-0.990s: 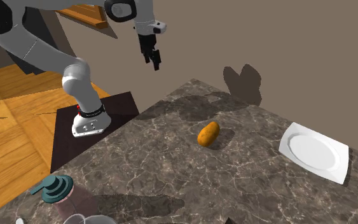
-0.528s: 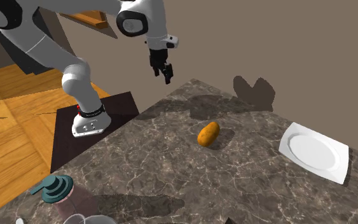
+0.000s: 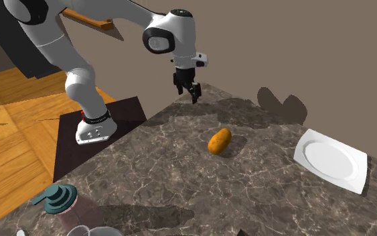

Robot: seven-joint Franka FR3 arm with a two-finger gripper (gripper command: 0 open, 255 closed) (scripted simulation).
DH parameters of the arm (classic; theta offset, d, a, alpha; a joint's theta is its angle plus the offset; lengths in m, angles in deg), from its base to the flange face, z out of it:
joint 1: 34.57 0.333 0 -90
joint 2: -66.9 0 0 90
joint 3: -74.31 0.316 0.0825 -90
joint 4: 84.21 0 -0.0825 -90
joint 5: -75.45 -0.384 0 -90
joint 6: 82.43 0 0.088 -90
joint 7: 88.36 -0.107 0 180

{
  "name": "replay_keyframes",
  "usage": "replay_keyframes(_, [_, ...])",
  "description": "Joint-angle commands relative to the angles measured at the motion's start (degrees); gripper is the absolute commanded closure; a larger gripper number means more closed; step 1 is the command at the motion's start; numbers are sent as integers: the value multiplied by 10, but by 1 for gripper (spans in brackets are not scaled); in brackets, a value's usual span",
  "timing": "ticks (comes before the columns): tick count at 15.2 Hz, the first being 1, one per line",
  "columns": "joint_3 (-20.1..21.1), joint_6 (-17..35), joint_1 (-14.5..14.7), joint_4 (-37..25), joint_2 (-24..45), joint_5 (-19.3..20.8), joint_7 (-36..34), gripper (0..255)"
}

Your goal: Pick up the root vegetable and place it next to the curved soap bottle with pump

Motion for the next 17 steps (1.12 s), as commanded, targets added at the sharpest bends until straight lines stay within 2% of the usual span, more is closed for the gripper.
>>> replay_keyframes(1, [-21, 16, -1, -26, 44, -19, 43, 0])
replay_keyframes(7, [-53, 34, -22, -134, 188, -108, 168, 0])
replay_keyframes(15, [-32, 6, -110, -331, 384, -215, 294, 0])
replay_keyframes(17, [-28, 10, -116, -339, 396, -221, 299, 0])
